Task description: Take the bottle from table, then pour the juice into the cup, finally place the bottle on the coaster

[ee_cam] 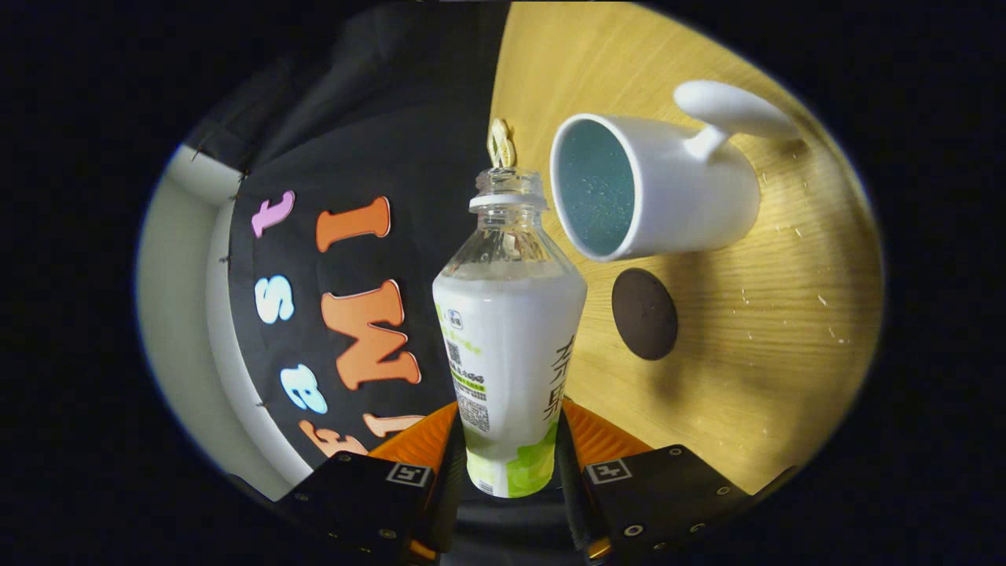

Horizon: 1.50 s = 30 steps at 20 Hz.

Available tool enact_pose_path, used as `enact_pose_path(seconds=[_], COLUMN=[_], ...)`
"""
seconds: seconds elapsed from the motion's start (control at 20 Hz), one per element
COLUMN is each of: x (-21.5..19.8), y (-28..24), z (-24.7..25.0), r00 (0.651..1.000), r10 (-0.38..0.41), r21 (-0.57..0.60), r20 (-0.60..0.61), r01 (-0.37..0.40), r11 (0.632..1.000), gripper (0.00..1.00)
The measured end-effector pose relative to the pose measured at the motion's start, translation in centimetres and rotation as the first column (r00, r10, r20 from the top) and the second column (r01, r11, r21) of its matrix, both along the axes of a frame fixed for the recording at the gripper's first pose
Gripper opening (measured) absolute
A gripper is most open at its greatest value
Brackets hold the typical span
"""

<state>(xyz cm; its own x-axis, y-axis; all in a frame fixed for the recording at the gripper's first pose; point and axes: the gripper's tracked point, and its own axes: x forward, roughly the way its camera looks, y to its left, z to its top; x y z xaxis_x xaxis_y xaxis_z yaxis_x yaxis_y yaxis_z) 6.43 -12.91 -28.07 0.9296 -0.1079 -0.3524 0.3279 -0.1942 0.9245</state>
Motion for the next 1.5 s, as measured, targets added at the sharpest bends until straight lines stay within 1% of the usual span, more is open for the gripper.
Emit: enact_pose_path(seconds=[0.05, 0.15, 0.25, 0.35, 0.5, 0.6, 0.7, 0.8, 0.9, 1.0, 1.05, 1.1, 1.2, 1.35, 1.45, 1.5], x=[0.1, 0.3, 0.4, 0.7, 1.1, 1.4, 1.8, 2.2, 2.7, 3.5, 3.7, 3.9, 4.4, 5.5, 6.0, 6.2], y=[-0.1, -0.6, -0.7, -1.0, -1.0, -1.1, -1.3, -1.6, -2.0, -2.3, -2.5, -2.6, -2.9, -2.8, -3.1, -3.3], z=[0.0, 0.3, 0.8, 0.9, 1.7, 2.5, 3.2, 4.2, 4.6, 5.0, 5.1, 4.8, 4.2, 2.5, 1.4, 1.0], r00=[1.000, 0.999, 0.996, 0.992, 0.984, 0.980, 0.978, 0.981, 0.981, 0.977, 0.973, 0.969, 0.959, 0.933, 0.916, 0.910], r10=[0.019, 0.049, 0.084, 0.107, 0.140, 0.149, 0.146, 0.123, 0.096, 0.071, 0.061, 0.050, 0.021, -0.007, -0.021, -0.037], r21=[-0.068, -0.208, -0.348, -0.481, -0.640, -0.729, -0.801, -0.861, -0.913, -0.948, -0.957, -0.960, -0.957, -0.932, -0.911, -0.903], r20=[-0.013, -0.024, -0.037, -0.063, -0.110, -0.130, -0.149, -0.150, -0.169, -0.202, -0.221, -0.243, -0.284, -0.359, -0.401, -0.414], r01=[-0.020, -0.053, -0.091, -0.124, -0.178, -0.196, -0.206, -0.191, -0.192, -0.214, -0.228, -0.247, -0.284, -0.358, -0.401, -0.415], r11=[0.997, 0.977, 0.933, 0.868, 0.748, 0.656, 0.563, 0.471, 0.360, 0.234, 0.180, 0.134, 0.053, -0.055, -0.099, -0.110], gripper=[0.57, 0.57, 0.57, 0.57, 0.57, 0.57, 0.57, 0.57, 0.57, 0.57, 0.57, 0.57, 0.57, 0.57, 0.57, 0.57])
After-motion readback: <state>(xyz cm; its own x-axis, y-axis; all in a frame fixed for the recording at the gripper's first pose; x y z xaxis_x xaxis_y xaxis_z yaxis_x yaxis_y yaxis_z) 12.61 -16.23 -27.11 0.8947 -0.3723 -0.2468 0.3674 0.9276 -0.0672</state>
